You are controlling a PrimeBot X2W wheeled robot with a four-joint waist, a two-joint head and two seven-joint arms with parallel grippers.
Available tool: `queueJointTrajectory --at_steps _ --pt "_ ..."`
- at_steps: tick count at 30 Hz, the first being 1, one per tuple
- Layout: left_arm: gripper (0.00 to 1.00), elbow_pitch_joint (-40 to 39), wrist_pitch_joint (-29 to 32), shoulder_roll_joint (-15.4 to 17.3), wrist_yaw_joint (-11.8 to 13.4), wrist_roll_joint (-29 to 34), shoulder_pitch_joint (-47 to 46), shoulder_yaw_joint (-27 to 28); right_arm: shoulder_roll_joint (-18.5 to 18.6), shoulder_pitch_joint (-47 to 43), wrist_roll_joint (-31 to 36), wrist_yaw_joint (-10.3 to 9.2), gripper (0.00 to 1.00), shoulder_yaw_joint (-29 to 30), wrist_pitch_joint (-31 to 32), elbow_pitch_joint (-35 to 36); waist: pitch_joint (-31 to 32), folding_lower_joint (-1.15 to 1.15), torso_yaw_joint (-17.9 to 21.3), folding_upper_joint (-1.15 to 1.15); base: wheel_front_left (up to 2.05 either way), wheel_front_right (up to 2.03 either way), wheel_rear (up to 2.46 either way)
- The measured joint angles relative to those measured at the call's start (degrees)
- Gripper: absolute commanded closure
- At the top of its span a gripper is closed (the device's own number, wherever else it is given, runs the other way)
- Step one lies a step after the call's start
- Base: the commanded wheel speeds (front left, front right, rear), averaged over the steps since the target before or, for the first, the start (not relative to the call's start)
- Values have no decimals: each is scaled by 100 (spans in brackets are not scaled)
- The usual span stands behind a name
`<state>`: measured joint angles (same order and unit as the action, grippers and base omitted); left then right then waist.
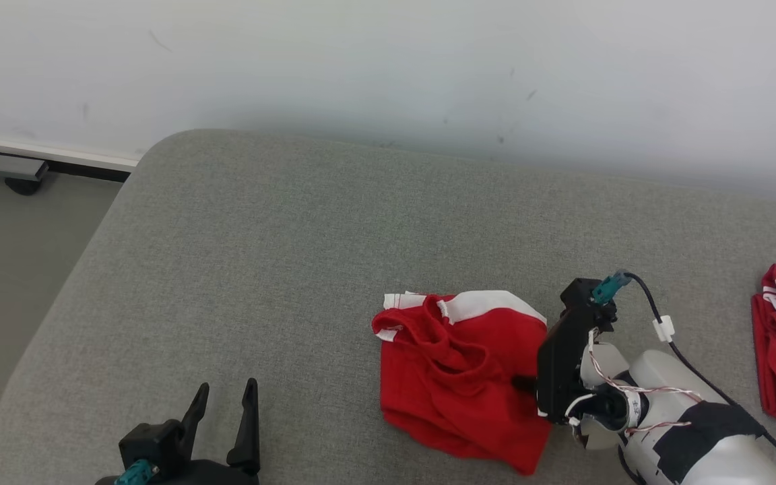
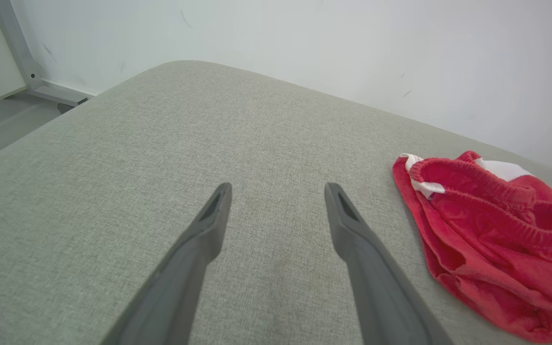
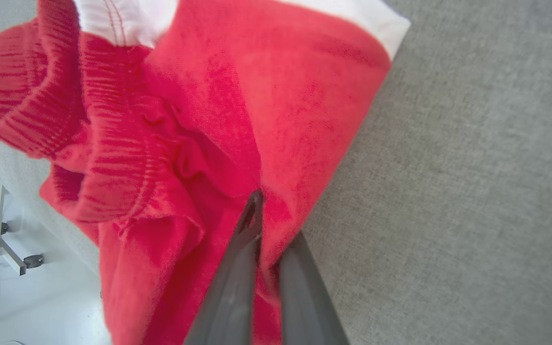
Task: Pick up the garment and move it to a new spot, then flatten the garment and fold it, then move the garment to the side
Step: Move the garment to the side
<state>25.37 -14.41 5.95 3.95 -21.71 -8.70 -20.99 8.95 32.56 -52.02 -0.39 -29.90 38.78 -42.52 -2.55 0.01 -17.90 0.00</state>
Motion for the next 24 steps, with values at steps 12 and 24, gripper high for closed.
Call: queueJointTrajectory --at_steps 12,24 --pt "0 19 0 4 1 -7 25 64 469 509 12 297 100 176 -179 146 111 0 237 0 0 0 0" --pt "0 5 0 20 -3 -7 41 104 791 564 27 453 100 179 -144 315 184 -1 567 0 0 0 0"
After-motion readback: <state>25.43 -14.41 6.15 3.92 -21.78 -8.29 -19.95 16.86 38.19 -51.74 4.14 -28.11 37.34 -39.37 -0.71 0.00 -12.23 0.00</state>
